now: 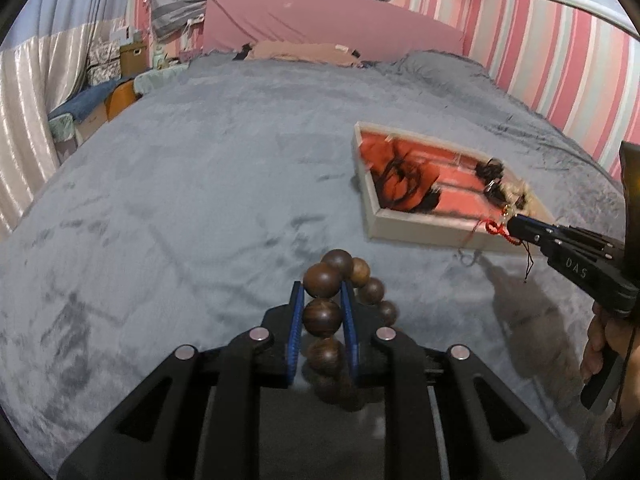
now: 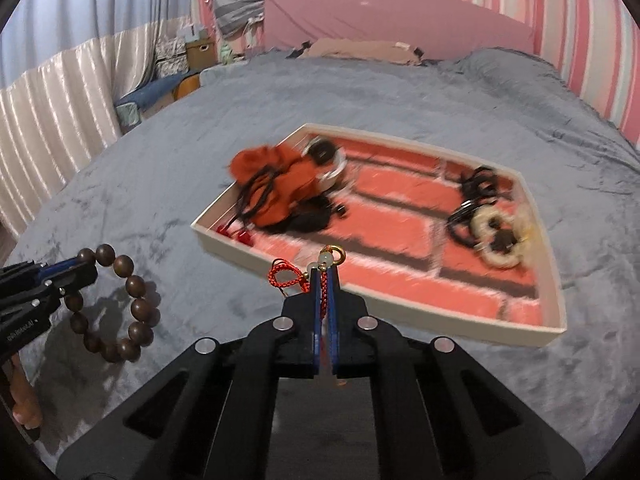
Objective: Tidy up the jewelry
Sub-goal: 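Carry the bead bracelet with the left tool while the right tool carries the red charm to the tray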
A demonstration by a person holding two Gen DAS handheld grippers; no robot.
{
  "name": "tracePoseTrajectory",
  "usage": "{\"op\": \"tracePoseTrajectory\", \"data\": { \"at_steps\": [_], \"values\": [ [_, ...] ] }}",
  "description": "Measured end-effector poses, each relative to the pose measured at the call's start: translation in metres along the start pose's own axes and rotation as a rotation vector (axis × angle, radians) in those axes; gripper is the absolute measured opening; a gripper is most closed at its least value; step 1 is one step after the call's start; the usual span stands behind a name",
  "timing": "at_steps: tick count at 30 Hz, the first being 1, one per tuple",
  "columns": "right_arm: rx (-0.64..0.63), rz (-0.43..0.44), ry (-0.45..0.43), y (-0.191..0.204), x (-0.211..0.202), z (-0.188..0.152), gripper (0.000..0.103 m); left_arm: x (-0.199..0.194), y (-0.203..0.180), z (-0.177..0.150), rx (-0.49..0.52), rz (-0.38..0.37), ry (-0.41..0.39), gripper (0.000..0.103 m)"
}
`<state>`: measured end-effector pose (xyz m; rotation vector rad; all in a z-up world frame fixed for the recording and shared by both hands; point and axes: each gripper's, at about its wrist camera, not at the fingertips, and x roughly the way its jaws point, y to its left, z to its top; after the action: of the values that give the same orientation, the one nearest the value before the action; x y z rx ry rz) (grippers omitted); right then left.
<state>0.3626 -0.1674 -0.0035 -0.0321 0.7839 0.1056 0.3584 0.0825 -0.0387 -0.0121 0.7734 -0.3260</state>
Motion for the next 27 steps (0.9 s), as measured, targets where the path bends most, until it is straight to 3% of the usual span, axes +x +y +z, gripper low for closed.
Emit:
{"op": "tracePoseTrajectory", "data": {
  "at_steps": [18, 27],
  "values": [
    [0.079, -0.122, -0.040, -0.107, -0.008, 0.029, 0.004, 0.024, -0.109, 0.095, 0.115, -0.109, -0.085, 0.019],
    [0.111, -0.136, 0.017, -0.134, 0.024, 0.014, 0.004, 0.094, -0.143, 0.088, 0.160, -0.089, -0.001, 0.019]
  ]
}}
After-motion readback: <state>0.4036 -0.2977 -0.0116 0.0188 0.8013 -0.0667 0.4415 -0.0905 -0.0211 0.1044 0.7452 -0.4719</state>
